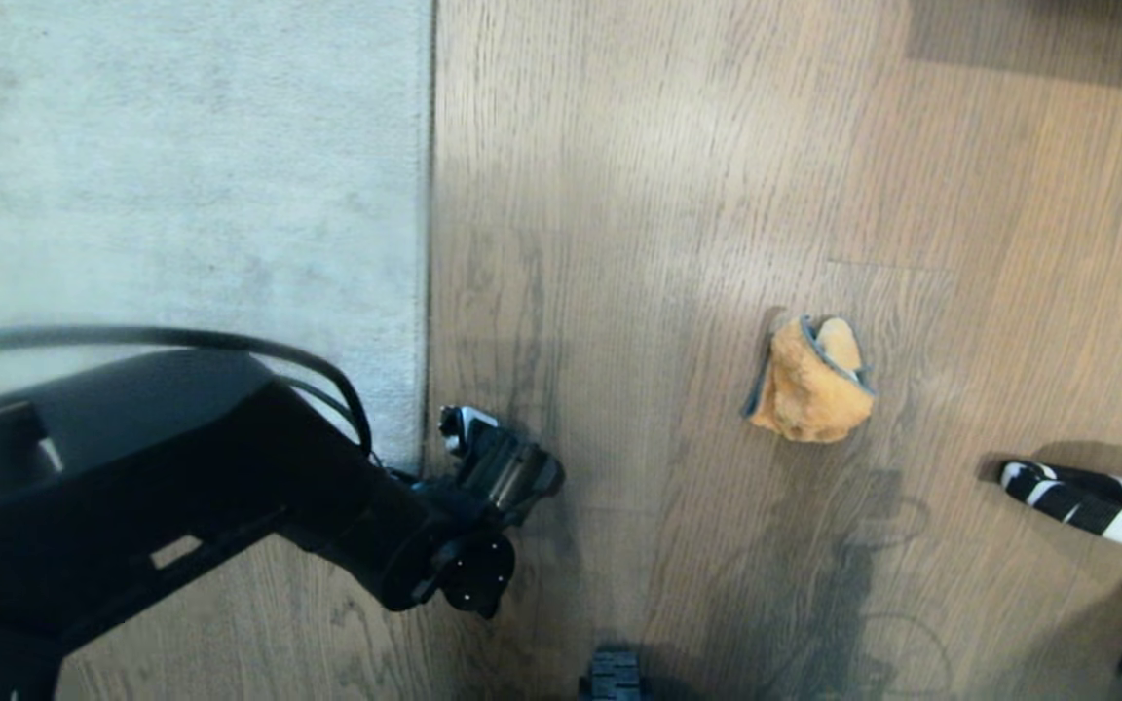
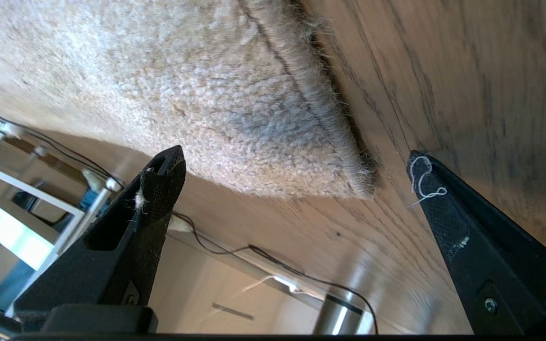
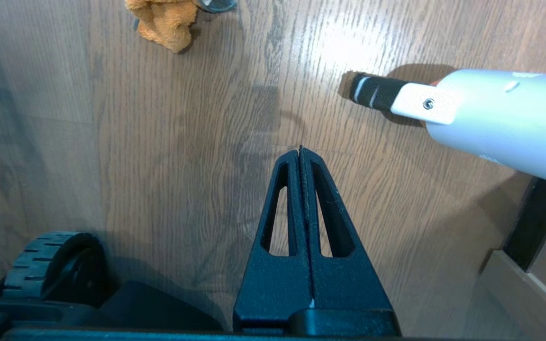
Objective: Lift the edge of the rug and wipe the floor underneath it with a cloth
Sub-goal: Lift up the carpet
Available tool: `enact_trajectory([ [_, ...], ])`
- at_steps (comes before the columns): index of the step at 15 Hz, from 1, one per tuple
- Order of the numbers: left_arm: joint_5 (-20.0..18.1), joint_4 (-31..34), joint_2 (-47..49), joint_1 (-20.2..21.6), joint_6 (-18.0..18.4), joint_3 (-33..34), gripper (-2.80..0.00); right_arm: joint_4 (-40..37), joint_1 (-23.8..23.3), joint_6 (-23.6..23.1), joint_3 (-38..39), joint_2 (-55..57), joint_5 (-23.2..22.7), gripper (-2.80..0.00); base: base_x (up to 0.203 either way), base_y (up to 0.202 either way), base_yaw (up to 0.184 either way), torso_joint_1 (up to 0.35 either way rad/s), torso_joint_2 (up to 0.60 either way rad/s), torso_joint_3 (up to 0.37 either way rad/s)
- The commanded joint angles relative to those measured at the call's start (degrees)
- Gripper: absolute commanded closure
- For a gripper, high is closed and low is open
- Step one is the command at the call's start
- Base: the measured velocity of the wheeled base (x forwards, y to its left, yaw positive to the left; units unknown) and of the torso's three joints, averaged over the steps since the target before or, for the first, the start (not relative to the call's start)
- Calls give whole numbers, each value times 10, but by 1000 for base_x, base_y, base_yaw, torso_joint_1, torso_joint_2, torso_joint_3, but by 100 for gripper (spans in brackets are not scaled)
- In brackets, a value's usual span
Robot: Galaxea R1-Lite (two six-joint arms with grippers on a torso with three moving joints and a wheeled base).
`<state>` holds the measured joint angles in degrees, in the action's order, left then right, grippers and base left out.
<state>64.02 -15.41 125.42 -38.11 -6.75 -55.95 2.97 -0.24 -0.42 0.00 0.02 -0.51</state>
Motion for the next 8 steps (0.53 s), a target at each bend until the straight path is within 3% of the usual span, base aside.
enact_trajectory([
  [1, 8, 5, 2, 0, 1, 4, -280, 1, 0, 0, 0, 0, 0, 0, 0, 0, 0, 0, 0, 0],
  [8, 12, 5, -20, 5, 2, 55, -280, 0, -1, 0, 0, 0, 0, 0, 0, 0, 0, 0, 0, 0],
])
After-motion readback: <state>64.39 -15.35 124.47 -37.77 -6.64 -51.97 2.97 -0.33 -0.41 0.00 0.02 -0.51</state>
